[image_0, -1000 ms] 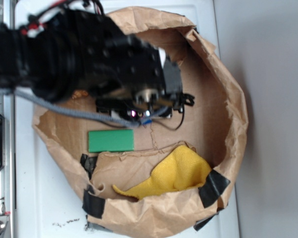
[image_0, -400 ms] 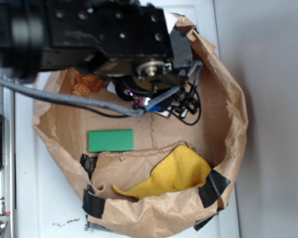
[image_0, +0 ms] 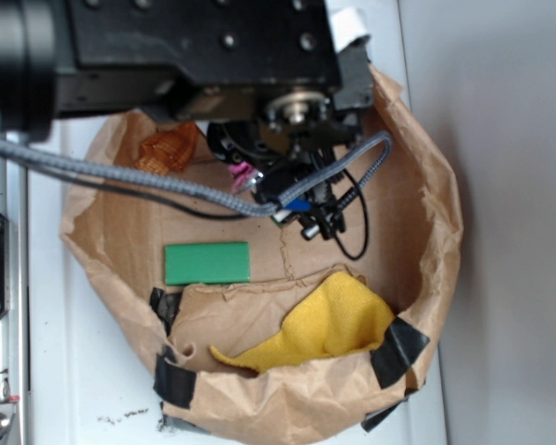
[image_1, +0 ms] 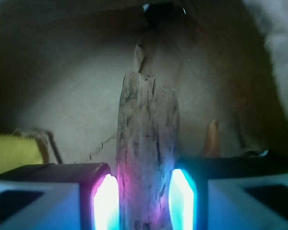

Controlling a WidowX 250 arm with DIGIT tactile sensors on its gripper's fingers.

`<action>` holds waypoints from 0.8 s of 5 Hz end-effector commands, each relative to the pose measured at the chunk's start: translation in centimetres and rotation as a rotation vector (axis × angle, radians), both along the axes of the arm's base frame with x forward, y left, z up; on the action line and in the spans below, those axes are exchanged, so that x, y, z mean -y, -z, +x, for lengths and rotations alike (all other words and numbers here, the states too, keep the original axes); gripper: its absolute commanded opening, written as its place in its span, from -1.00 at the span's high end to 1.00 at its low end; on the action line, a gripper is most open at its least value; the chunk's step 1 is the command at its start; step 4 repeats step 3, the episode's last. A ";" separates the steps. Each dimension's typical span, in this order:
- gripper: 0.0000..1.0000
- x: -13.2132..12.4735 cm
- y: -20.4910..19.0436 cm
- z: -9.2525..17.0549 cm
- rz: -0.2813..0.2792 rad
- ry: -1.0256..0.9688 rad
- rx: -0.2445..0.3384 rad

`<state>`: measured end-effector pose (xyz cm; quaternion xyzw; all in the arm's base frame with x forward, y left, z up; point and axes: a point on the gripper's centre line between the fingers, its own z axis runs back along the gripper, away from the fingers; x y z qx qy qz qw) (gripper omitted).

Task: Grab the wood chip.

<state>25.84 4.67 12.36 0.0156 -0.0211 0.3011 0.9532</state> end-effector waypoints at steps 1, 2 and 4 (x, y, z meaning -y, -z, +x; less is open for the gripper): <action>1.00 -1.3 -5.9 -0.5 0.049 0.031 0.122; 1.00 -1.7 -6.9 -1.0 0.023 -0.002 0.111; -0.80 -1.1 -6.4 -1.4 0.093 -0.033 0.229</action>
